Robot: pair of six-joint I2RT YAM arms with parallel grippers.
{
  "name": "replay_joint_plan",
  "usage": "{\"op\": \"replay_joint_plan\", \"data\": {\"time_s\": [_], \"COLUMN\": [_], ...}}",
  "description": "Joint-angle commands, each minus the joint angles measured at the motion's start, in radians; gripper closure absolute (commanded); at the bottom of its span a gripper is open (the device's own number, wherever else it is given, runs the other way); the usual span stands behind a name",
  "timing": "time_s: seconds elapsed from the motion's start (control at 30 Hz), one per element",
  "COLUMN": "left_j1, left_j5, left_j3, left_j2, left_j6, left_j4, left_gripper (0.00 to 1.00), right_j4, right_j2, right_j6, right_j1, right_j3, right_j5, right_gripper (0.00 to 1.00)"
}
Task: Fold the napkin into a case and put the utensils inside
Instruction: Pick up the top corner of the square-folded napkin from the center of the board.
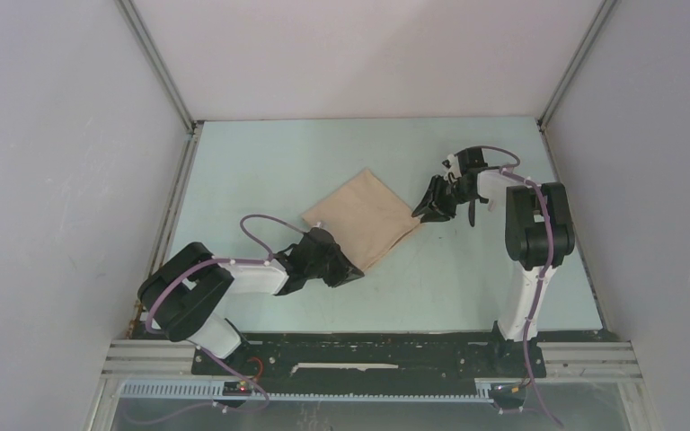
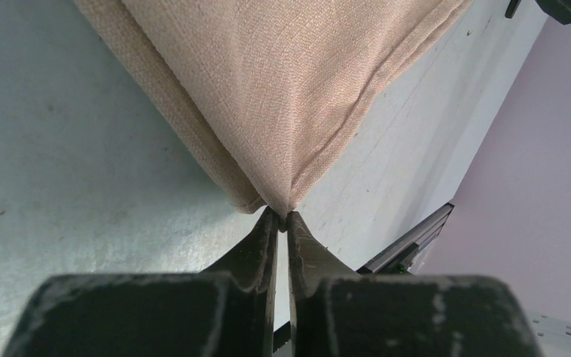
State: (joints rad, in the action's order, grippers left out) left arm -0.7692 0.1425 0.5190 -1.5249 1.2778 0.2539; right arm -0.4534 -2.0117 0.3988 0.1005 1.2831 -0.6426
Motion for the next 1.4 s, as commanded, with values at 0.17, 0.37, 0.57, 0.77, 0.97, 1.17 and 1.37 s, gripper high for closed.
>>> {"op": "replay_joint_plan", "data": {"time_s": [0.17, 0.37, 0.57, 0.77, 0.97, 1.17, 1.37], "left_j1": [0.007, 0.006, 0.006, 0.006, 0.006, 0.006, 0.007], "left_j5": [0.011, 0.009, 0.009, 0.009, 0.013, 0.014, 0.018], "left_j3": [-0.008, -0.01, -0.014, -0.016, -0.017, -0.019, -0.02], "left_j2": [-0.011, -0.01, -0.011, -0.015, -0.021, -0.024, -0.031], "left_j6": [0.008, 0.009, 0.012, 0.016, 0.018, 0.022, 0.023], "left_j4": [0.035, 0.037, 0.042, 0.051, 0.057, 0.063, 0.068], "left_gripper": [0.91, 0.92, 0.92, 0.92, 0.92, 0.93, 0.93], "right_j4": [-0.001, 0.049, 0.069, 0.07, 0.057, 0.061, 0.132], "right_j2": [0.032, 0.018, 0.038, 0.05, 0.044, 0.049, 0.043], "right_j6": [-0.019, -0.003, 0.008, 0.018, 0.02, 0.023, 0.053], "right_j1": [0.01, 0.035, 0.039, 0.019, -0.003, -0.002, 0.003], "right_j3": [-0.013, -0.013, -0.013, -0.042, -0.066, -0.065, -0.061], "right_j5": [0.018, -0.049, -0.084, -0.057, -0.009, 0.016, -0.071], "right_gripper": [0.55, 0.63, 0.62, 0.54, 0.52, 0.51, 0.44]}}
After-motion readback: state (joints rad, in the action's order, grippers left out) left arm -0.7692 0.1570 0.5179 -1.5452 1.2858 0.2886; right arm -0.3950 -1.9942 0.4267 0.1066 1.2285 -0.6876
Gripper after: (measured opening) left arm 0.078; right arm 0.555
